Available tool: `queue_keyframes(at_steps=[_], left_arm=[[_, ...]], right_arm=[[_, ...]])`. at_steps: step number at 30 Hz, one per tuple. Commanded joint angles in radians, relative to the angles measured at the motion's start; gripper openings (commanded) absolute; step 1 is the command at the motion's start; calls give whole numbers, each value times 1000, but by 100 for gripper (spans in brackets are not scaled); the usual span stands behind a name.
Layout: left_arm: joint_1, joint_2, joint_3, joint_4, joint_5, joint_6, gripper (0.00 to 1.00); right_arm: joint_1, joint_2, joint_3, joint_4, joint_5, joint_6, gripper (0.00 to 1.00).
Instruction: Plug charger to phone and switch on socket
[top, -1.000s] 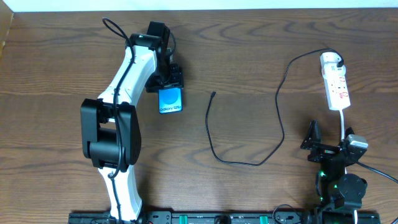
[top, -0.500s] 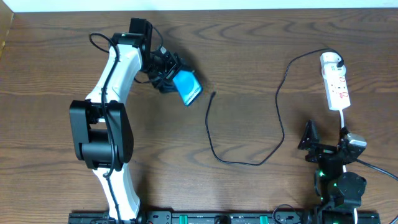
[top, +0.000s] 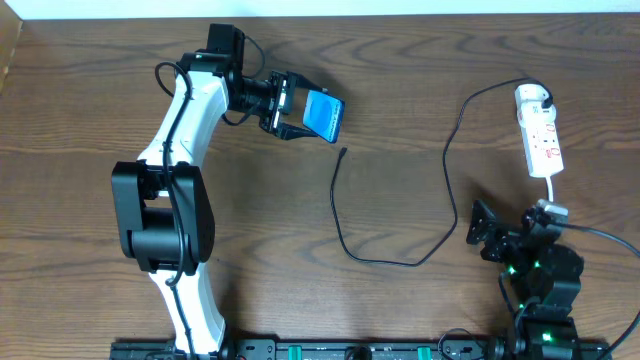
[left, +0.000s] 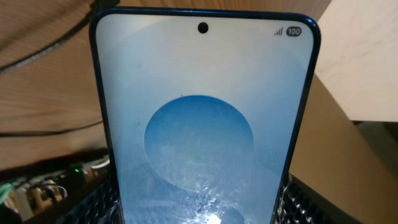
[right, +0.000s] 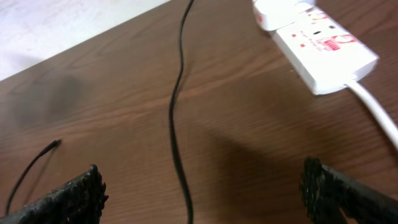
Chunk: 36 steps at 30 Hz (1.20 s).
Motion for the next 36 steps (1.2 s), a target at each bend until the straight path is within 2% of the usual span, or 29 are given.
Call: queue_keyframes(at_steps=[1,5,8,11,19,21,23,25,26,32,36], left_arm=[[3,-45,5,31,77,-89,65],[4,-45,5,77,103,-117,65],[4,-45,5,87,106,-129,65],[11,-45,5,87,106,-131,65],[19,-45,5,130,106,-131,65],[20,-45,5,150,106,-146,65],[20,-45,5,150,106,-158,65],[20,-45,5,150,106,-161,65],[21,-45,5,150,106,-161,65],[24,-45,5,150,105,-169,65],[23,-45,5,150,101,-168,65]], right_arm=[[3,99,96,-48,-73,13,99],[3,243,212,-127,-106,9,99],[3,357,306,-177,-211,-40,99],[3,476,447,-317,-264,-52,99],[3,843,990,-816,-463,-249,99],[3,918,1104,-888,-469,-272,99],[3,942,1138,-835,-469,-267,99],[5,946,1135,-731,-477,-85,99],[10,949,1136,-710,-477,-62,99],[83,986,1135,-680,-460,-19,88],[129,1010,1136,-657,-457,-15,88]])
